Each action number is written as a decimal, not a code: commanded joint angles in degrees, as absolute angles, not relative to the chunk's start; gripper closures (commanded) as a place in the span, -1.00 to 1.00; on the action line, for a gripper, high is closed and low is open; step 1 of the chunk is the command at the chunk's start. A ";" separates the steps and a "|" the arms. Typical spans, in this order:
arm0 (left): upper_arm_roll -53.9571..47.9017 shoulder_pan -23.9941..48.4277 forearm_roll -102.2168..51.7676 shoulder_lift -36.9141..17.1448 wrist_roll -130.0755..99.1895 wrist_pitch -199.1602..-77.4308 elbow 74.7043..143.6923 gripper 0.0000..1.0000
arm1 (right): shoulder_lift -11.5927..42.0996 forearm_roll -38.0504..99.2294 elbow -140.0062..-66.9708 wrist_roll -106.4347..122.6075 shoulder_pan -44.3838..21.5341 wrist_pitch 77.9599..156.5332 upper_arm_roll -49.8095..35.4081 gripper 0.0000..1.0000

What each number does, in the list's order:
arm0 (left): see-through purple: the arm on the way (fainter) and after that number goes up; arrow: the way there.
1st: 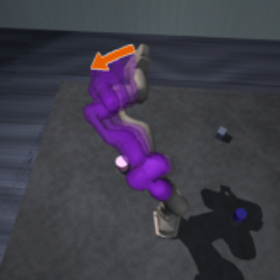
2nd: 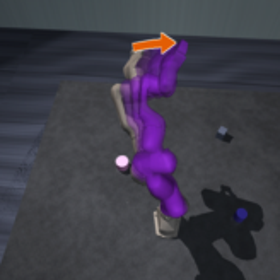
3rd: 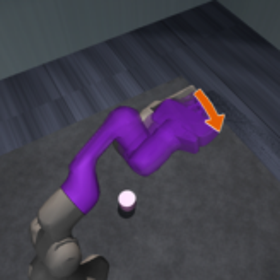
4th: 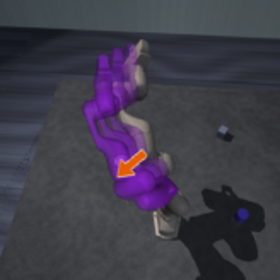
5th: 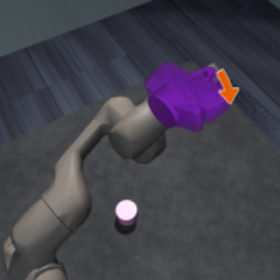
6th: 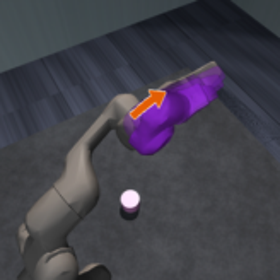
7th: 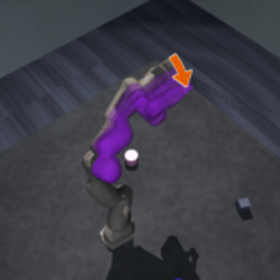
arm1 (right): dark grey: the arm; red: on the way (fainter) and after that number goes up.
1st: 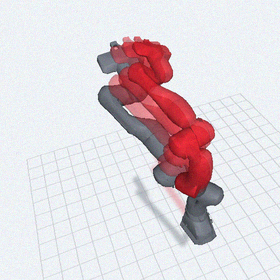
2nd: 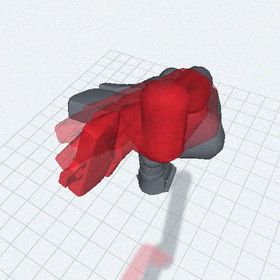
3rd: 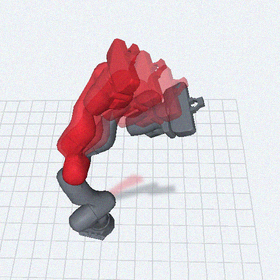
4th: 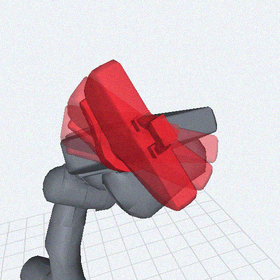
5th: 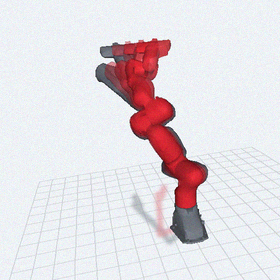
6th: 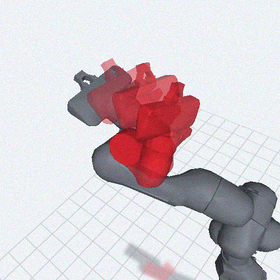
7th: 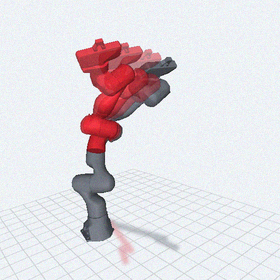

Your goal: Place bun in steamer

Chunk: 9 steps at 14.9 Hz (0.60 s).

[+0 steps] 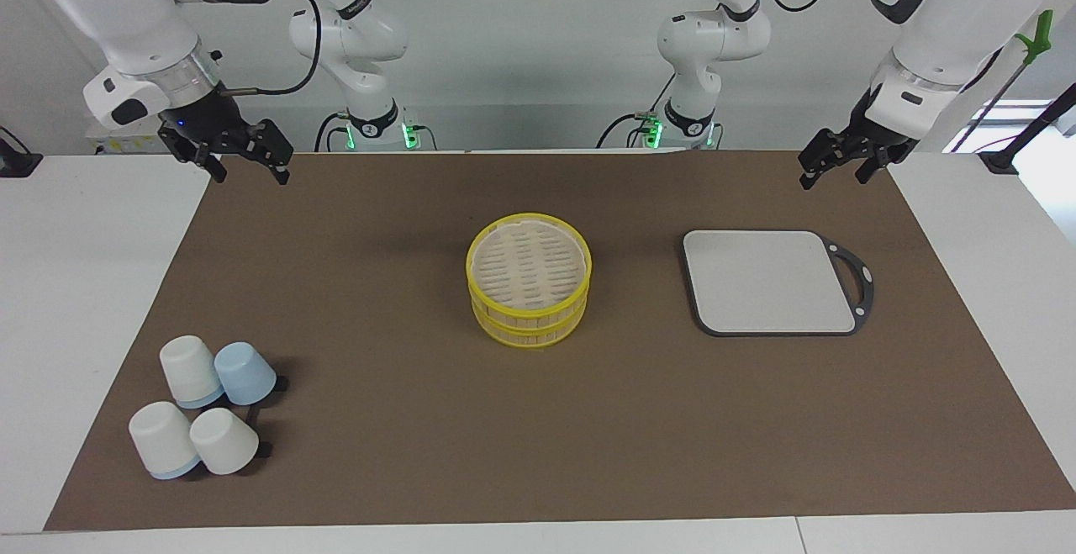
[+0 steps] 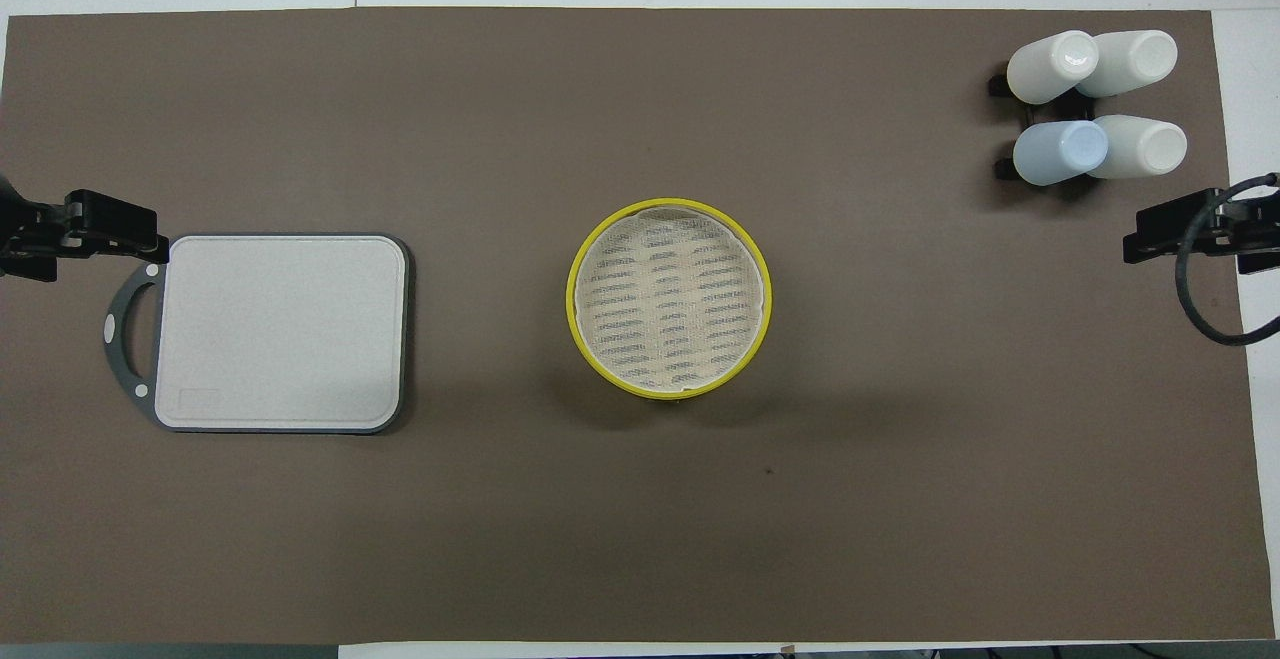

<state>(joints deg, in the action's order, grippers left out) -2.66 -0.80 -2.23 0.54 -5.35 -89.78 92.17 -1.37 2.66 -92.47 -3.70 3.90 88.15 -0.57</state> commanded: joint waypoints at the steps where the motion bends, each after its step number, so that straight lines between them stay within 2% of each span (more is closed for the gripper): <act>1: -2.46 -0.70 -0.53 0.79 -5.18 -90.26 92.72 -1.00 | -2.72 1.32 -94.04 -2.55 5.54 88.59 -1.23 -1.00; 9: -2.46 -0.62 -0.53 0.70 -5.10 -90.53 92.55 -1.00 | -2.37 -1.23 -93.87 -0.70 5.63 92.90 -1.23 -1.00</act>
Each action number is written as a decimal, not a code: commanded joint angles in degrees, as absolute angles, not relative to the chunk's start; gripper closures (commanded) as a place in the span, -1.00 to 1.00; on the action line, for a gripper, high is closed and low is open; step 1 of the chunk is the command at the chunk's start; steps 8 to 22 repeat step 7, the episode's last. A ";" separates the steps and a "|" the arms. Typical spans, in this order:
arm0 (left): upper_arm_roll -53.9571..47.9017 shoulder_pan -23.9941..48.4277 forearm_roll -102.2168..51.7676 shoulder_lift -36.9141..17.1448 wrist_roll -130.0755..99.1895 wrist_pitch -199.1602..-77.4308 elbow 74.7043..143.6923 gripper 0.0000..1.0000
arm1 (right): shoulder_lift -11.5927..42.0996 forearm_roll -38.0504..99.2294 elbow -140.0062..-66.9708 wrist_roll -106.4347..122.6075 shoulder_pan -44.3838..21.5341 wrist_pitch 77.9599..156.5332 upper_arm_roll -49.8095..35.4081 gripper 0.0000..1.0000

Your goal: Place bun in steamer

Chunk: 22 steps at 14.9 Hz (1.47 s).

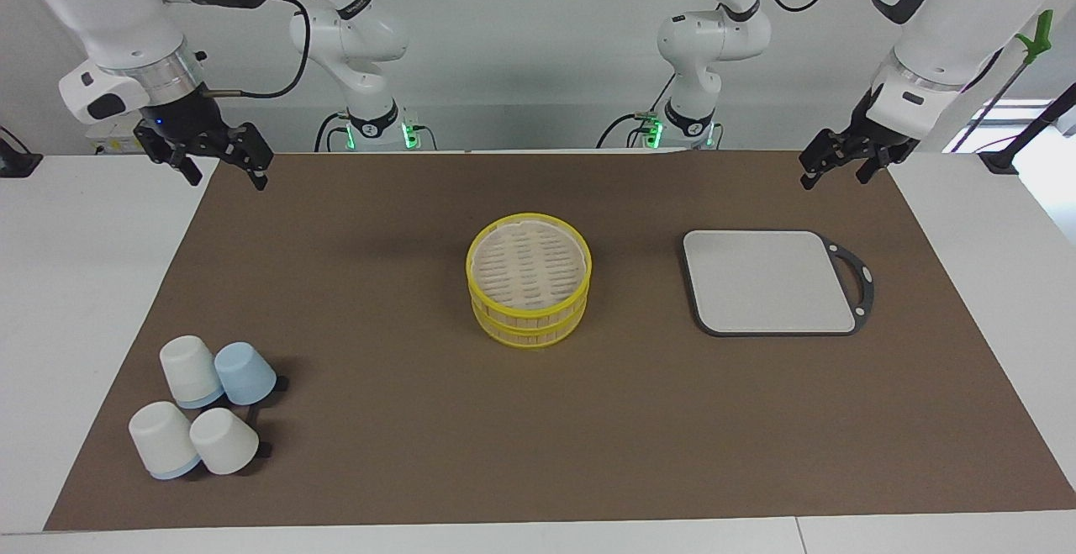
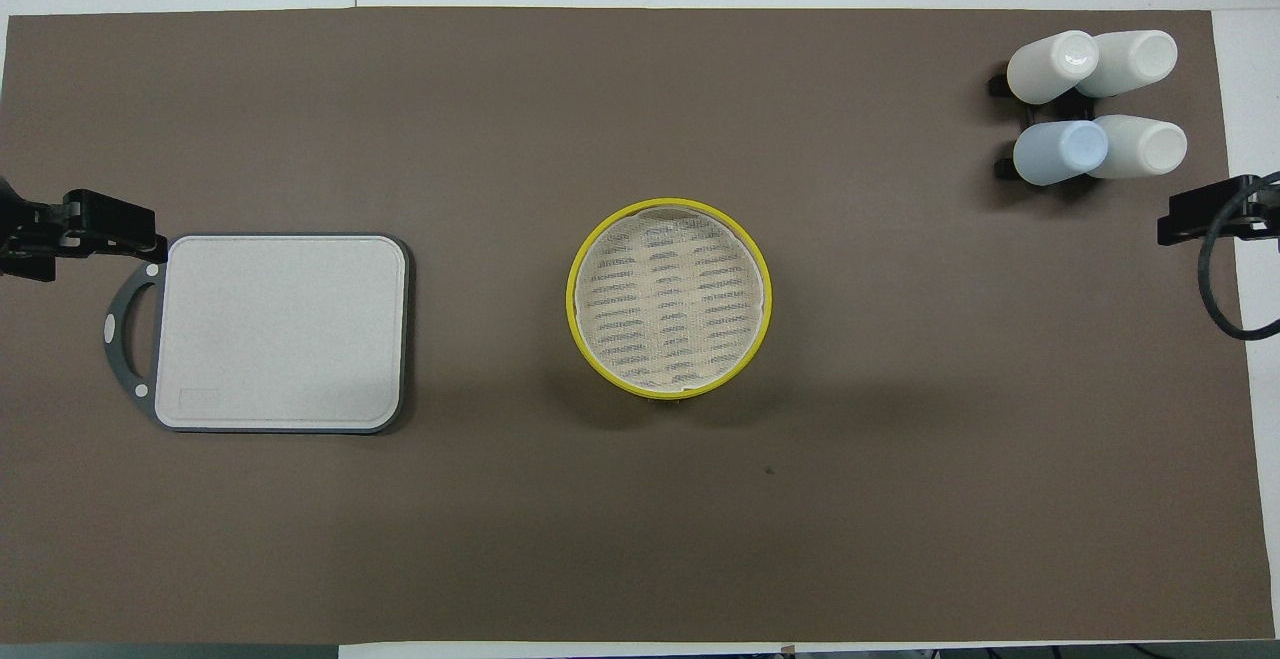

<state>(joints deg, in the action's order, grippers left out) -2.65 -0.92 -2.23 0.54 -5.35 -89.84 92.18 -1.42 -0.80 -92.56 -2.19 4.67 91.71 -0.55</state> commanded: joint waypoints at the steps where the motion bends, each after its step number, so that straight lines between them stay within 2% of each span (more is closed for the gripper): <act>1: -2.46 -0.62 -0.53 0.62 -5.18 -90.53 92.46 -1.00 | -2.46 -1.23 -93.95 -0.79 5.62 92.81 -1.23 -1.00; 22: -2.37 -0.44 -0.53 0.53 -5.10 -90.44 92.37 -1.00 | -2.46 -1.05 -93.87 -0.44 5.71 92.28 -1.32 -1.00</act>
